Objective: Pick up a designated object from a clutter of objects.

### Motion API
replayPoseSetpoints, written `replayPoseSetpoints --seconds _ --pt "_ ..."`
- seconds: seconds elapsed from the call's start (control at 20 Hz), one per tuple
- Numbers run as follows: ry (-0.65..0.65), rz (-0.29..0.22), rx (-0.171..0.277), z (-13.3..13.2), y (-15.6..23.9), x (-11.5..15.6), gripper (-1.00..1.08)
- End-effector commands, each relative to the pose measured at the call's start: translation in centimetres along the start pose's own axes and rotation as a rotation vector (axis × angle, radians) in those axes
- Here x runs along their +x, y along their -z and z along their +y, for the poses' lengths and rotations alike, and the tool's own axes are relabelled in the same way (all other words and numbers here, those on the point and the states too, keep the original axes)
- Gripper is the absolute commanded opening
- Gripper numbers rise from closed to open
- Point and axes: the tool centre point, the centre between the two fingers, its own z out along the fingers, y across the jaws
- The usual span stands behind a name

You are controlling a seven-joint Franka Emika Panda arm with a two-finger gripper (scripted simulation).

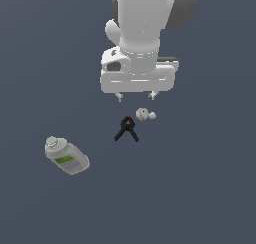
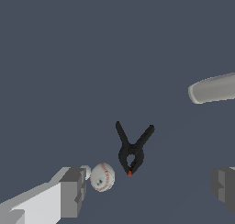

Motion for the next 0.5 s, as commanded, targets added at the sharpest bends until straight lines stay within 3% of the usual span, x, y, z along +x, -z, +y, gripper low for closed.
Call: replayPoseSetpoints --seconds 0.0,0.45 --pt "0.0 0.0 0.0 0.0 0.0 0.0 1.0" --pt "0.007 -0.006 0.021 0.5 -1.0 -0.1 1.0"
